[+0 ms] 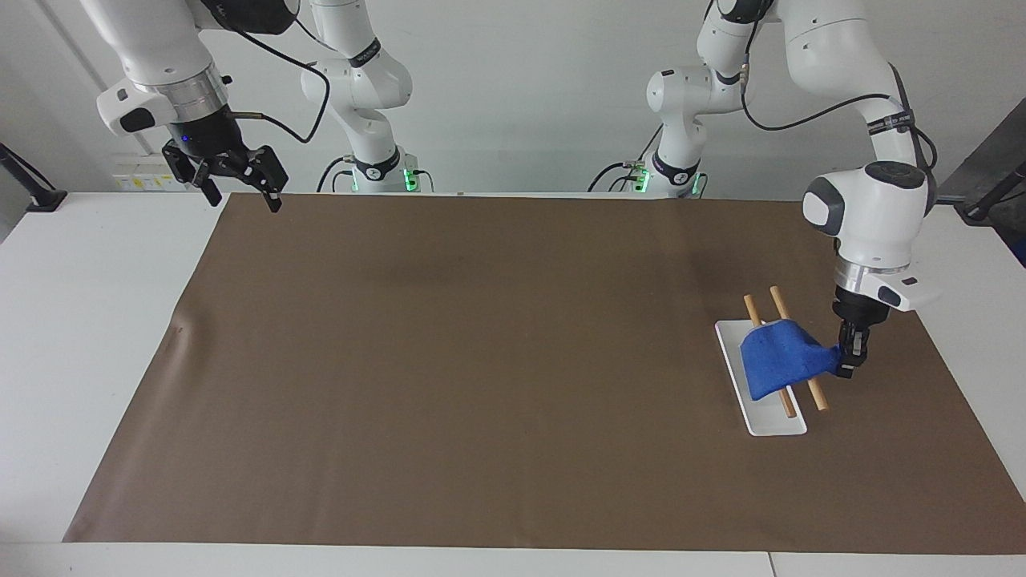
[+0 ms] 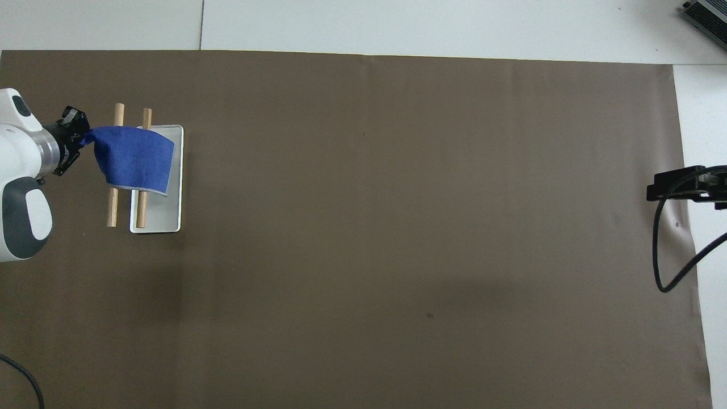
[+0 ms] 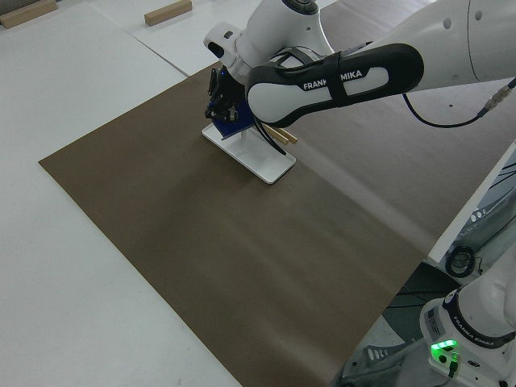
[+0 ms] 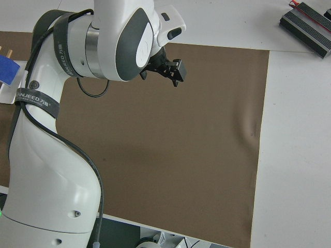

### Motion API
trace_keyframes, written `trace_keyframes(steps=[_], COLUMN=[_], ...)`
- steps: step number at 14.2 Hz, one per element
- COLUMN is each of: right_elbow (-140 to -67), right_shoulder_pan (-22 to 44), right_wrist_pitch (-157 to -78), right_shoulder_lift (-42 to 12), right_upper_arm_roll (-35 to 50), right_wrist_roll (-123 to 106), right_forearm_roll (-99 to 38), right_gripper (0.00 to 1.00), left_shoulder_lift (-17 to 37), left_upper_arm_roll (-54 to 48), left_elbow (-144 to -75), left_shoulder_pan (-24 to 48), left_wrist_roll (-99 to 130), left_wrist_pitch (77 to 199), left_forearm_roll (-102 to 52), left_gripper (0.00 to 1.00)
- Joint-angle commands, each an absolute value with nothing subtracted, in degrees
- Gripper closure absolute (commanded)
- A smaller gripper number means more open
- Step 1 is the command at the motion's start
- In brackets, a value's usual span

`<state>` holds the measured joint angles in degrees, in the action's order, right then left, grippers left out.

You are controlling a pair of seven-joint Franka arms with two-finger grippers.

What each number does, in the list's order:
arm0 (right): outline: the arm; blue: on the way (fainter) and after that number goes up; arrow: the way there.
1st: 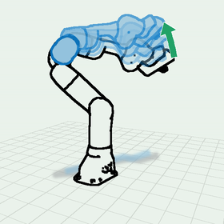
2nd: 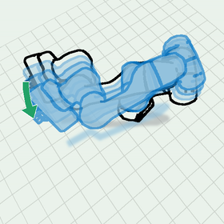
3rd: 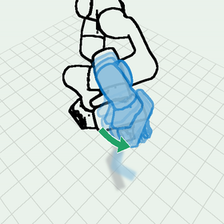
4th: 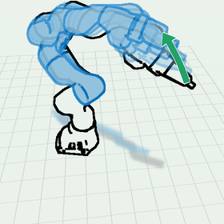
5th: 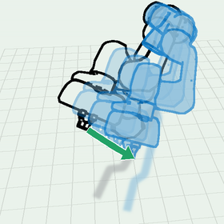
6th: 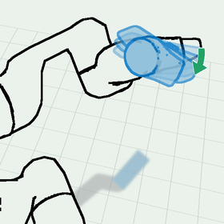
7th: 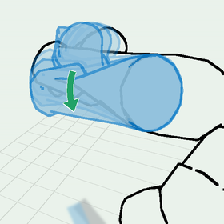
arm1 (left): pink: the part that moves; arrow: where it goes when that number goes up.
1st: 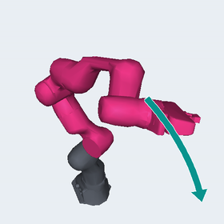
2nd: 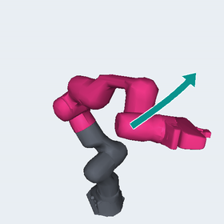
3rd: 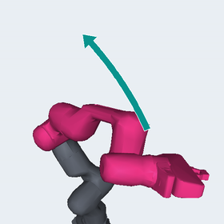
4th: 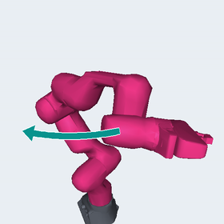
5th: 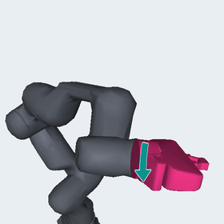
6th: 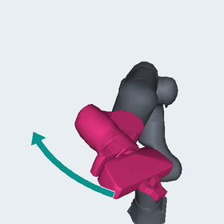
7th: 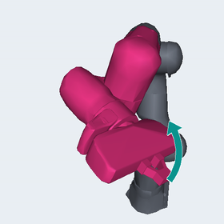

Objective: Right arm passes towel to left arm to hang
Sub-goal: 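Drape the towel over the rack bar and open the left gripper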

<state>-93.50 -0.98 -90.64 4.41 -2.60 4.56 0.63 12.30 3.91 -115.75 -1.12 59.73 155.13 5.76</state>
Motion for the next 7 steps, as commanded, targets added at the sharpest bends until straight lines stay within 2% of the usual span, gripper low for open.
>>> trace_keyframes(steps=[1,7], right_elbow=[-93.17,-91.49], right_shoulder_pan=[-1.84,-0.97], right_wrist_pitch=[-89.56,-91.05], right_shoulder_lift=[3.7,2.55], right_upper_arm_roll=[-2.29,-2.2], right_wrist_roll=[3.6,5.26], right_forearm_roll=[1.5,0.88], right_gripper=[0.0,0.0], left_shoulder_lift=[14.41,16.87], left_upper_arm_roll=[4.39,4.39], left_elbow=[-115.4,-114.0], left_shoulder_pan=[-1.41,-1.41], left_wrist_roll=[60.21,60.21], left_wrist_pitch=[157.94,159.7], left_forearm_roll=[7.29,7.29], left_gripper=[1.0,1.0])
